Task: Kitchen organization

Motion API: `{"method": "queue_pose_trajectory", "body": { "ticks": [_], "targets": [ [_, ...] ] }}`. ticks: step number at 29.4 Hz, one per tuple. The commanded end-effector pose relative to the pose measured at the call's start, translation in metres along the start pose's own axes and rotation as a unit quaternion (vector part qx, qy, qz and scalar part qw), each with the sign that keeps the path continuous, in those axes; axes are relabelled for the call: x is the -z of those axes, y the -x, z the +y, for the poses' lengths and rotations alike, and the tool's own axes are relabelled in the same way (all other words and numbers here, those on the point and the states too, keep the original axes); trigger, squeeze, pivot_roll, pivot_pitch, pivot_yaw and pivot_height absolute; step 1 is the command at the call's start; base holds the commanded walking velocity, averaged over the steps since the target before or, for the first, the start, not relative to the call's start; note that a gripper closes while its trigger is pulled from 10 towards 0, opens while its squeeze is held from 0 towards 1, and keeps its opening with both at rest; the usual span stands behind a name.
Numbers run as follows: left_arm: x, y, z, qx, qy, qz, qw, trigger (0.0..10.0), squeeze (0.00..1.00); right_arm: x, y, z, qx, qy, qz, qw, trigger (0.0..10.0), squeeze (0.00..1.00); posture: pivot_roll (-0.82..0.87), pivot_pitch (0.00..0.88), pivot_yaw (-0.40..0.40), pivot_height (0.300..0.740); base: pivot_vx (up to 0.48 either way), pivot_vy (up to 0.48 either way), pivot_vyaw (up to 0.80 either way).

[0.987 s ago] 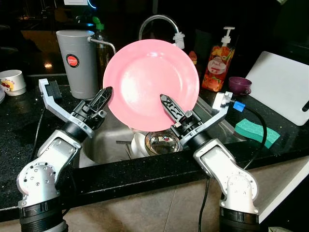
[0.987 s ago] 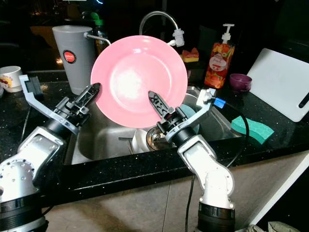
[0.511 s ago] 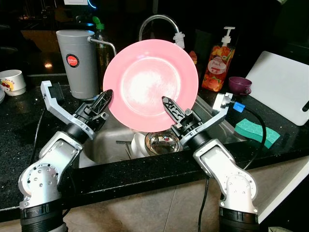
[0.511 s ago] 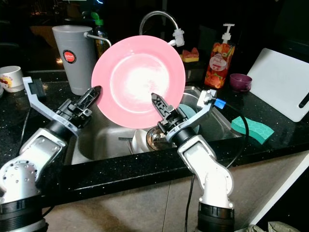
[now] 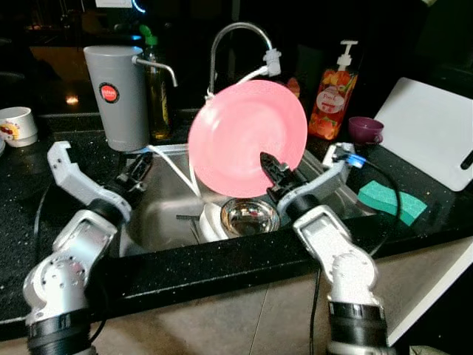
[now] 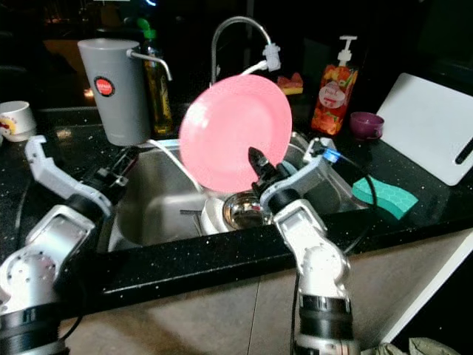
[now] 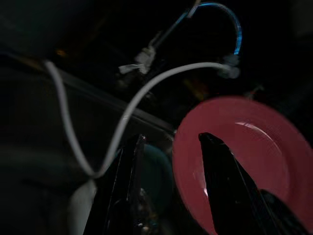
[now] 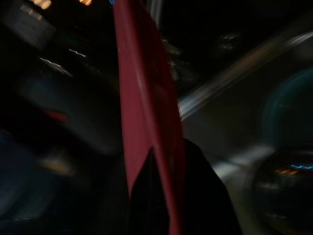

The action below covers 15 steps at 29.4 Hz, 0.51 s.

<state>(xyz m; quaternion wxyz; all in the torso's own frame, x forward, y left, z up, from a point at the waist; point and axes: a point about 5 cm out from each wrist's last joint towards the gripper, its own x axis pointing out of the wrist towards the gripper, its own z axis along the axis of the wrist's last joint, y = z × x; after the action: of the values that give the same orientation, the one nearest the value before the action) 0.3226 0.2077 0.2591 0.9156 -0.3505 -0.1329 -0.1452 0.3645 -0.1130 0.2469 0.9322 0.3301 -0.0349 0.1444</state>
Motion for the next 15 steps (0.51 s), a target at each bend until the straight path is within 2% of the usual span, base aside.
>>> {"method": "queue_pose_trajectory", "body": {
  "ticks": [1, 2, 3, 4, 8, 10, 11, 14, 15],
  "targets": [
    [0.004, 0.000, 0.001, -0.009, -0.014, 0.010, 1.000, 10.0, 0.00, 0.007, -0.006, 0.000, 0.020, 0.050, 0.014, 0.998, 10.0, 0.00, 0.10, 0.083, -0.061, 0.740, 0.000, 0.000, 0.00],
    [0.007, -0.001, 0.000, -0.010, -0.017, 0.013, 1.000, 10.0, 0.00, 0.014, -0.012, -0.003, 0.034, 0.080, 0.031, 0.996, 10.0, 0.00, 0.10, 0.078, -0.062, 0.740, 0.000, 0.000, 0.00],
    [0.010, -0.003, -0.003, -0.008, -0.021, 0.016, 1.000, 10.0, 0.00, 0.024, -0.018, -0.007, 0.052, 0.104, 0.049, 0.992, 10.0, 0.38, 0.10, 0.075, -0.064, 0.740, 0.000, 0.000, 0.00],
    [0.012, -0.004, -0.004, -0.008, -0.022, 0.017, 1.000, 10.0, 0.00, 0.027, -0.019, -0.009, 0.059, 0.102, 0.054, 0.992, 10.0, 1.00, 0.10, 0.075, -0.066, 0.740, 0.000, 0.000, 0.00],
    [0.014, -0.005, -0.007, -0.005, -0.025, 0.018, 1.000, 10.0, 0.00, 0.034, -0.022, -0.009, 0.060, 0.100, 0.057, 0.992, 10.0, 1.00, 0.11, 0.073, -0.069, 0.740, 0.000, 0.000, 0.00],
    [0.015, -0.006, -0.010, -0.002, -0.025, 0.019, 1.000, 10.0, 0.00, 0.027, -0.024, -0.004, 0.041, 0.066, 0.007, 0.997, 10.0, 1.00, 0.11, 0.071, -0.072, 0.740, 0.000, 0.000, 0.00],
    [0.015, -0.006, -0.010, -0.002, -0.025, 0.018, 1.000, 10.0, 0.00, 0.021, -0.024, 0.000, 0.030, 0.065, -0.014, 0.997, 10.0, 1.00, 0.11, 0.071, -0.072, 0.740, 0.000, 0.000, 0.00],
    [0.016, -0.006, -0.011, 0.001, -0.025, 0.018, 1.000, 10.0, 0.00, 0.004, -0.022, 0.013, -0.002, 0.088, -0.058, 0.994, 10.0, 1.00, 0.11, 0.072, -0.071, 0.740, 0.000, 0.000, 0.00],
    [0.016, -0.006, -0.011, 0.001, -0.025, 0.018, 1.000, 10.0, 0.00, 0.004, -0.022, 0.013, -0.002, 0.088, -0.058, 0.994, 10.0, 1.00, 0.11, 0.072, -0.071, 0.740, 0.000, 0.000, 0.00]
  ]
}}
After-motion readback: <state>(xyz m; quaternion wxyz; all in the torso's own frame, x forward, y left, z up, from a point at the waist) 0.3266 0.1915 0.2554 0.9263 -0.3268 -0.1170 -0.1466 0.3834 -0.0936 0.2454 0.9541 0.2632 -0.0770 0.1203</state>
